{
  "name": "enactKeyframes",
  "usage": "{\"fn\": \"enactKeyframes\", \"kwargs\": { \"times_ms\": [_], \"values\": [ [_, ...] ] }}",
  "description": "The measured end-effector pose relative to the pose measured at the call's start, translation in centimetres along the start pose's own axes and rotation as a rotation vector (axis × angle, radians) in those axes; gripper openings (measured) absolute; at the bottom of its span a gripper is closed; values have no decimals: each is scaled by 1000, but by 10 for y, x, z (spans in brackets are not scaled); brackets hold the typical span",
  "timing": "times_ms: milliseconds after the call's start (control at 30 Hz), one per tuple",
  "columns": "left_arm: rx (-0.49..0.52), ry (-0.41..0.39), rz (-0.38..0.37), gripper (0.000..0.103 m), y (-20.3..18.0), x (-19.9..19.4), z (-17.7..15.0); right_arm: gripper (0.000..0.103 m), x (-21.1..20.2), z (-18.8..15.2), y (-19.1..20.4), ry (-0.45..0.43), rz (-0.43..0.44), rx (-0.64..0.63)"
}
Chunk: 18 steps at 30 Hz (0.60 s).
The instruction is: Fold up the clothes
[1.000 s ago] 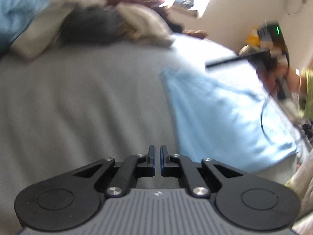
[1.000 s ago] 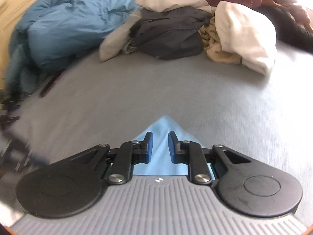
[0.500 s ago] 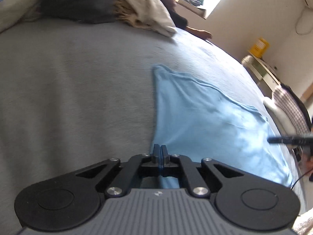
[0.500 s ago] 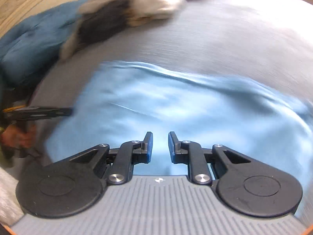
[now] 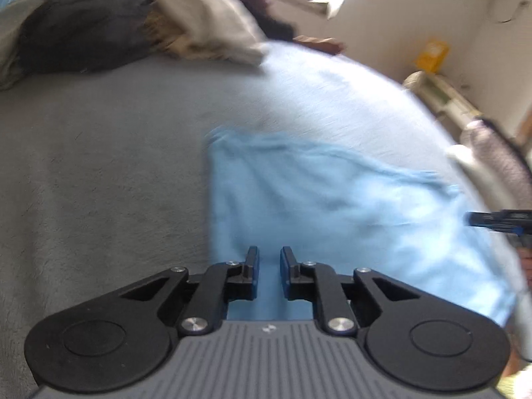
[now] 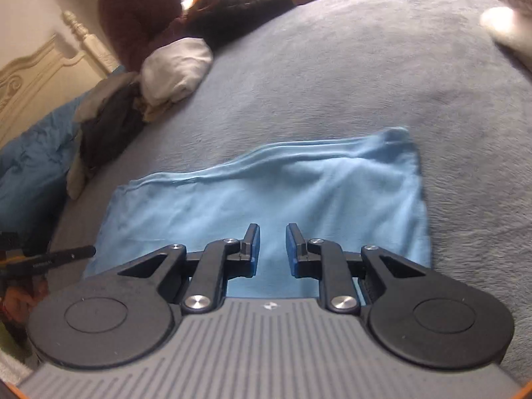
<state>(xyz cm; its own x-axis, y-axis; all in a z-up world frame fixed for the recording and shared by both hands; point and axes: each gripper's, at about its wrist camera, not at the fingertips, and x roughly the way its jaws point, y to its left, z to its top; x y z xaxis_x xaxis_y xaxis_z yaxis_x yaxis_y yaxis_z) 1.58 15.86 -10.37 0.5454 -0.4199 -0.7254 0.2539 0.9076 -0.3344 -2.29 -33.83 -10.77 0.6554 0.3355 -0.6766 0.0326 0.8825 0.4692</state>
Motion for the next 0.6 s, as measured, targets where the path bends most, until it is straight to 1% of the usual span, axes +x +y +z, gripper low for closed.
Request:
{"fn": "enactKeyframes", "kwargs": {
  "times_ms": [67, 133, 167, 200, 233, 267, 367, 433, 467, 500, 533, 567, 600],
  "values": [
    [-81, -9, -34, 8, 15, -4, -1, 14, -3, -5, -23, -9, -59, 36],
    [-96, -8, -28, 11, 18, -9, 0, 13, -14, -8, -42, -43, -99, 93],
    [-97, -8, -25, 11, 19, -12, 2, 13, -19, -8, -46, -65, -109, 108],
    [-96, -8, -27, 15, 17, -13, 5, 16, -22, -7, -45, -86, -112, 106],
    [-93, -9, -29, 17, 15, -13, 8, 17, -25, -5, -43, -107, -114, 103],
    [-81, -17, -31, 18, 12, -11, 14, 17, -24, -2, -40, -120, -102, 93],
    [-60, -40, -26, 19, 3, -2, 29, 17, -8, 11, -21, -123, -25, 36],
    [-62, -42, 1, 20, -2, 11, 34, 17, 8, 20, -17, -107, -15, 8],
    [-57, -40, 22, 20, -4, 18, 35, 15, 16, 24, -19, -99, -24, 0],
    [-46, -33, 48, 18, -5, 24, 36, 14, 23, 27, -25, -92, -60, -3],
    [-48, -32, 52, 15, -4, 26, 38, 14, 27, 30, -34, -89, -112, 5],
    [-51, -32, 55, 15, -3, 27, 39, 10, 27, 32, -45, -96, -144, 38],
    [-59, -32, 51, 16, -3, 25, 40, 6, 23, 34, -55, -114, -146, 82]
  ]
}}
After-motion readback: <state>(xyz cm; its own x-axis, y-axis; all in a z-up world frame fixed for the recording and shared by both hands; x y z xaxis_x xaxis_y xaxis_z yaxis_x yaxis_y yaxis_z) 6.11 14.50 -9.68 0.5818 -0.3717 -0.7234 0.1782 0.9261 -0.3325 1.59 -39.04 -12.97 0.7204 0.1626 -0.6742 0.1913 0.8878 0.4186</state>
